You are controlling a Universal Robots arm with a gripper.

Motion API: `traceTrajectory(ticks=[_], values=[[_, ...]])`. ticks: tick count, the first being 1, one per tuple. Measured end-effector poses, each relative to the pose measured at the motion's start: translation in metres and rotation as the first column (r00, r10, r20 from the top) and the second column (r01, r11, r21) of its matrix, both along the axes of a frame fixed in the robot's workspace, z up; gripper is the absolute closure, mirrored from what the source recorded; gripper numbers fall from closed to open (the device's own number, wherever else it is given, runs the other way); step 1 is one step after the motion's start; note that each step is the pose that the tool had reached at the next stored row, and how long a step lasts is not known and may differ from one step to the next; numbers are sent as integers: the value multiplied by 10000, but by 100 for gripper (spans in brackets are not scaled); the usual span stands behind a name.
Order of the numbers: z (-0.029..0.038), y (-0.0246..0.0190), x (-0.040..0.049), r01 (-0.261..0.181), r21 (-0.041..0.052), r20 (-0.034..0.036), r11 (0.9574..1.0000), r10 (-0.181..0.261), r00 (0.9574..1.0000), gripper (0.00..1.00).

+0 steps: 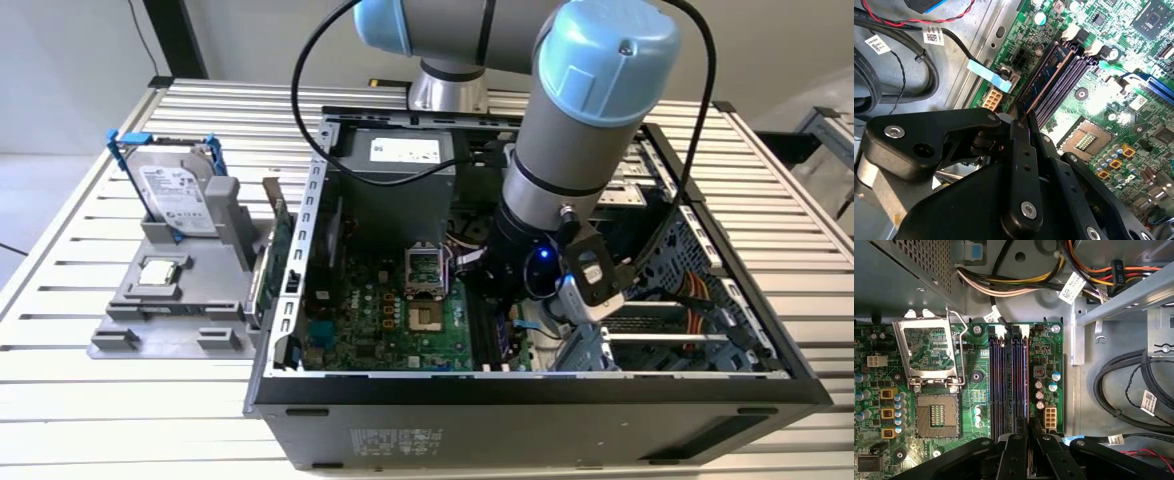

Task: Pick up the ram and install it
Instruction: 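Insert the ram into the slot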

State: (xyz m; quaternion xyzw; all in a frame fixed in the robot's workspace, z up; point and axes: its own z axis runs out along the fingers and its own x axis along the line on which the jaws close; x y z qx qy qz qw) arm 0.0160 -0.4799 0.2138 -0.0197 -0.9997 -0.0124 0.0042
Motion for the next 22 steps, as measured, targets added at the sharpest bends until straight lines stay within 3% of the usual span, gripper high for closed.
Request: traceTrajectory(ticks=[1,2,9,17,20,21,22], values=[[0,0,0,0,0,0,10000,0,10000,100],[0,0,0,-1,1,0,10000,1,10000,0],[12,0,0,-1,0,0,10000,1,10000,0],[243,0,0,-1,-1,0,10000,1,10000,0],[271,-1,0,-2,4,1,10000,2,10000,0],[271,-1,0,-2,4,1,10000,2,10000,100],[271,-1,0,-2,4,1,10000,2,10000,100]])
